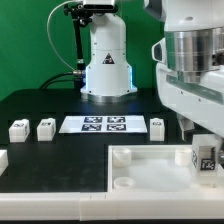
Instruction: Assemble one leg
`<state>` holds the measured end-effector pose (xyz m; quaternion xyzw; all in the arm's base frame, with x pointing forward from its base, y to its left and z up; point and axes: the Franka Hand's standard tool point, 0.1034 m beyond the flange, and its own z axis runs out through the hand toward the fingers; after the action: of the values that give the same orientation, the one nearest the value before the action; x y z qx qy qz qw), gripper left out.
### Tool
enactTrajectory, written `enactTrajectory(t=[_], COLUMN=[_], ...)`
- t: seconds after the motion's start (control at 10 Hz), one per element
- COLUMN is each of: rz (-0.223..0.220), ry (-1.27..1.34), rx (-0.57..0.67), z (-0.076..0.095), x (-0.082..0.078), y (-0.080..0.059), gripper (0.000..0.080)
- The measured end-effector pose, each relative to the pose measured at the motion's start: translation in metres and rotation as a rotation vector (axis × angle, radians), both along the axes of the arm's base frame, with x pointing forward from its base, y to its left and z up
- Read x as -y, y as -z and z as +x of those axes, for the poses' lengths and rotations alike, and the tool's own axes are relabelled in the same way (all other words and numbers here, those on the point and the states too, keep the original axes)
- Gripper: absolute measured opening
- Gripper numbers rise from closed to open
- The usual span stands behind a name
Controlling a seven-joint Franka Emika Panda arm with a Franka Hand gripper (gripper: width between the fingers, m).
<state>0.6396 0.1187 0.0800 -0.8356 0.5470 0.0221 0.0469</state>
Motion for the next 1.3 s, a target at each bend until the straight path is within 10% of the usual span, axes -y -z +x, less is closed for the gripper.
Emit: enactTrajectory(t=[0.8, 1.0, 1.3], rz=[-0.065, -0.056, -0.039], ry=[-0.922, -0.813, -0.461], rx=[0.124, 0.116, 0.084], z=[0.0085, 0.0081, 0.0077], x=[0.0016, 0.0005, 0.0061], y=[-0.0001, 0.0007, 0.0017], gripper=[0.0649, 0.0369, 0.0304])
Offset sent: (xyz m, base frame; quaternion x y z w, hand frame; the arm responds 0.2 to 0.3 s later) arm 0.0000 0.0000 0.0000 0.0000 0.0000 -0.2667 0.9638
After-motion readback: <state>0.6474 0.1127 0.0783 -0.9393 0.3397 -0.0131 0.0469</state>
